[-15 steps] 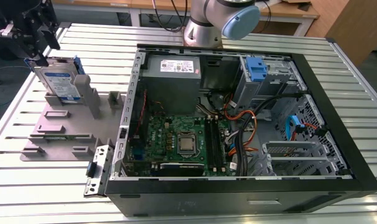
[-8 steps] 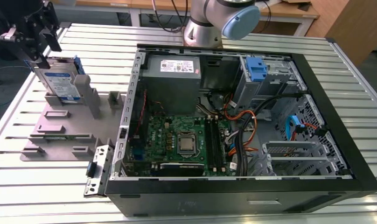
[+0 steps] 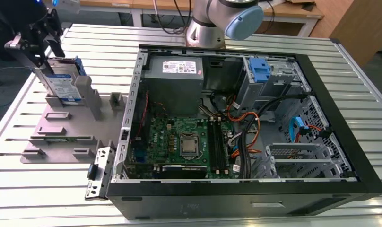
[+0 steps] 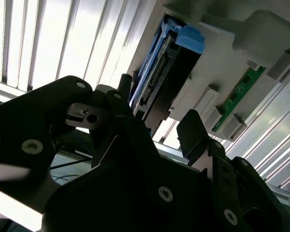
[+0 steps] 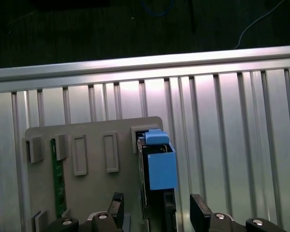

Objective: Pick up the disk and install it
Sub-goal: 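Pick up the disk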

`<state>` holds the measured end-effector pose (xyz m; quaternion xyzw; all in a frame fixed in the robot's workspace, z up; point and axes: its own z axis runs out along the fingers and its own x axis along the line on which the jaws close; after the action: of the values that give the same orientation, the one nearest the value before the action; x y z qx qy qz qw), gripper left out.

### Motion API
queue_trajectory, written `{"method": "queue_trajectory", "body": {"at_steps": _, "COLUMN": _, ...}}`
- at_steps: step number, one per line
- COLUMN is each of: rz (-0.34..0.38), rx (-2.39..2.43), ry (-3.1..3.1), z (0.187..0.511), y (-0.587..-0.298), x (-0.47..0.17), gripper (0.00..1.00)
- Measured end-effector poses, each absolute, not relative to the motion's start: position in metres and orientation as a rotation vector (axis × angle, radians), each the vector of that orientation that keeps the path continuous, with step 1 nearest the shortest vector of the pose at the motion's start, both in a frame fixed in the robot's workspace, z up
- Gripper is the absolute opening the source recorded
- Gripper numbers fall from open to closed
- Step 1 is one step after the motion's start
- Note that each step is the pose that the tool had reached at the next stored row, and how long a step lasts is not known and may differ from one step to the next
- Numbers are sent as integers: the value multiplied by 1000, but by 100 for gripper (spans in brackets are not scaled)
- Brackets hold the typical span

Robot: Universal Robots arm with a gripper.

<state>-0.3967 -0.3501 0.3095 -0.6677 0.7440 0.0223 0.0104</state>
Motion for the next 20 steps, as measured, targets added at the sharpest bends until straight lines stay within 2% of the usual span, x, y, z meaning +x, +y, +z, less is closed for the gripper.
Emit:
{"method": "queue_trajectory", "body": {"at_steps": 6, "rz": 66, "rx": -2084, "ry": 2319, "z": 300, "y": -350, "x": -397, "gripper": 65}}
{"method": "queue_trajectory", "body": {"at_steps": 20, "rz": 66, "rx": -2149, "ry": 2259, "z": 301, "y": -350, "x": -397, "gripper": 65}}
